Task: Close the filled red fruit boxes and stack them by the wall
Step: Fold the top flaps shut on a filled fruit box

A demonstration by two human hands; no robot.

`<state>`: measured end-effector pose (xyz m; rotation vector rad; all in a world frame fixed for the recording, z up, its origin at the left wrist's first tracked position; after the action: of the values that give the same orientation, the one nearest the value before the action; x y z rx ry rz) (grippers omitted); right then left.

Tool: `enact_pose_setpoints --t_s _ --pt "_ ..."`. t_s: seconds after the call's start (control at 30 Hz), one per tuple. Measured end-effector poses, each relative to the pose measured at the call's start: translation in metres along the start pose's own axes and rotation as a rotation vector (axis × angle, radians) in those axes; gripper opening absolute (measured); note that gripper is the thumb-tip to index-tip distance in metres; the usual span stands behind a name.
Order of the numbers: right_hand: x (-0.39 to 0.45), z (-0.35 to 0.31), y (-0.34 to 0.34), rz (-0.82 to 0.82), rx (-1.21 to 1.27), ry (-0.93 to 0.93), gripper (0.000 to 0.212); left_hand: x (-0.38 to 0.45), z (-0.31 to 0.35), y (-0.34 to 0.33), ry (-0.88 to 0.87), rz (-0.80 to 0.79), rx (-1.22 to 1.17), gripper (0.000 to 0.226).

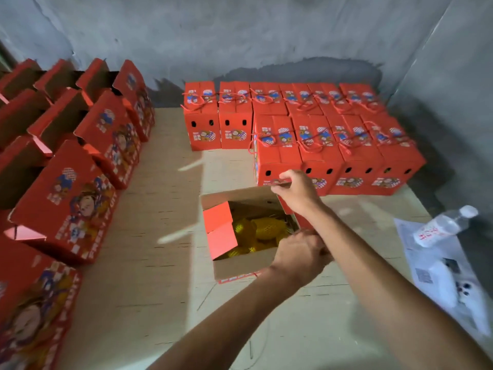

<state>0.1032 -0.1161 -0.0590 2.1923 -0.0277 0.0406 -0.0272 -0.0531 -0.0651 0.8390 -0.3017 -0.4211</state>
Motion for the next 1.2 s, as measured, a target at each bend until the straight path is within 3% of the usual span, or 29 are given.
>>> enact_pose_setpoints --t_s 0.07,0.17,0.27,0.37,0.53,0.63,0.7,0.83,0.97,1.07,1.2 --pt "-0.018 -0.003 -0.008 0.032 0.013 -0.043 0.054 -0.011 -0.003 -0.006 0.070 -0.012 -0.140 0.025" --pt "-0.050 -0.015 -0.028 0.171 0.138 0.070 0.068 -0.032 -0.026 -0.002 0.205 0.034 -0.188 0.022" --pt "-0.080 -0.017 -0.048 0.279 0.385 0.181 0.050 -0.053 -0.049 -0.002 0.425 0.029 -0.008 0.034" --pt "-0.096 -0.005 -0.060 0.366 0.432 0.150 0.028 -0.065 -0.063 0.004 0.579 0.212 0.048 0.042" --pt "-0.092 0.016 -0.048 0.585 0.389 0.132 0.016 -0.083 -0.079 0.020 0.547 0.597 0.023 0.068" --pt "-0.079 0.031 -0.037 0.722 0.320 0.145 0.023 -0.081 -0.090 0.029 0.555 0.637 0.023 0.082" --pt "-0.067 0.048 -0.036 0.665 0.301 0.047 0.039 -0.077 -0.100 0.028 0.657 0.575 -0.161 0.083" --pt "-0.052 0.062 -0.047 0.299 0.330 -0.239 0.065 -0.070 -0.124 0.023 0.763 0.512 -0.290 0.044" --pt "-0.039 0.068 -0.050 0.154 -0.027 -0.341 0.065 -0.060 -0.132 0.028 0.798 0.490 -0.271 0.054" --pt "-0.042 0.069 -0.052 0.201 -0.282 -0.227 0.064 -0.057 -0.143 0.034 0.662 0.507 -0.193 0.050" --pt "-0.046 0.073 -0.049 0.220 -0.391 -0.047 0.067 -0.053 -0.167 0.044 0.471 0.609 -0.232 0.015"
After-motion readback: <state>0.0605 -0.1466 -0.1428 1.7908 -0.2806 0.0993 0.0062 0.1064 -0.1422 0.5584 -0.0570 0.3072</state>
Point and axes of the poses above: each hand's wrist, its own x-axis towards the middle knuckle, its own y-axis out of the back of the hand, z = x × y, the point moved 2 cm from there along x, towards the middle knuckle, and after that the axes turned 6 degrees about -x, right-handed, at the moved point
